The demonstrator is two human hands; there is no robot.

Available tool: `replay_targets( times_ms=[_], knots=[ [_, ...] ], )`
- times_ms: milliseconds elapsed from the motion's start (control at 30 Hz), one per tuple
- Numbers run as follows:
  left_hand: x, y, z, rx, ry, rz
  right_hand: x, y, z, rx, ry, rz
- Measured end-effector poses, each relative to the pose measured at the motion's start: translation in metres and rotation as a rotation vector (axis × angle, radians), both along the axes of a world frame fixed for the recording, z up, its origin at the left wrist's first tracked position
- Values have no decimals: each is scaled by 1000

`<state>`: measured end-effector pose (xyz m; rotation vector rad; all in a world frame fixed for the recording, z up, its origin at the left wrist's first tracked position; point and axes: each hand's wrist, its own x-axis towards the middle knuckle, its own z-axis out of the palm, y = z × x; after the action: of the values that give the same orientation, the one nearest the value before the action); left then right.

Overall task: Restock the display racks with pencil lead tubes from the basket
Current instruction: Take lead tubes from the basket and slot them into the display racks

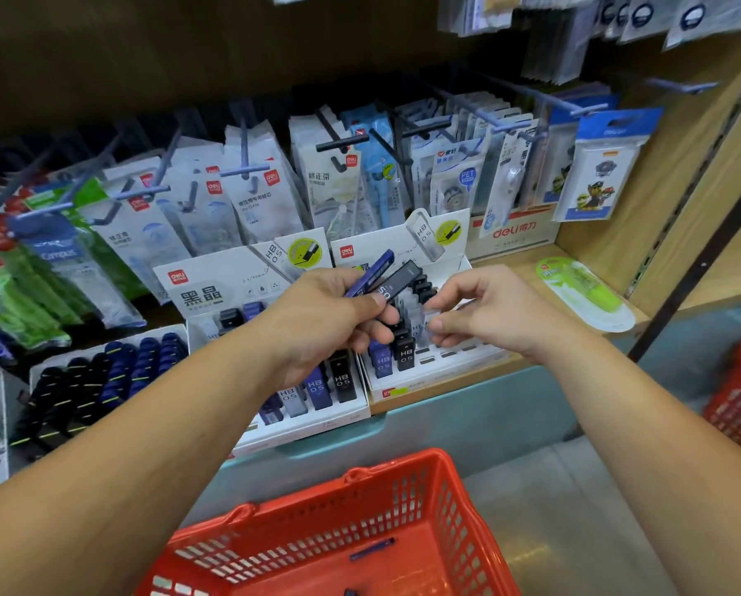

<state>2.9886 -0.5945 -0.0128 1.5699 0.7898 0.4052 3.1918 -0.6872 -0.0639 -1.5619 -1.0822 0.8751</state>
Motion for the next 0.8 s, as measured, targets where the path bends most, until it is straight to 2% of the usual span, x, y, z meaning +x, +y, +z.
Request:
replay_targets(
  times_ms=[233,567,700,800],
  knots=[
    [-2,-2,1,-63,-33,85,-3,1,0,1,-48,18],
    [-2,-5,3,-39,-21,144,-9,6,-7,-73,-276,12],
    [-3,-7,4,-42,-16,106,-6,-1,10,71,-101,-116],
    [-2,-8,4,-27,-22,71,-8,-3,25,120,-17,-72]
  ],
)
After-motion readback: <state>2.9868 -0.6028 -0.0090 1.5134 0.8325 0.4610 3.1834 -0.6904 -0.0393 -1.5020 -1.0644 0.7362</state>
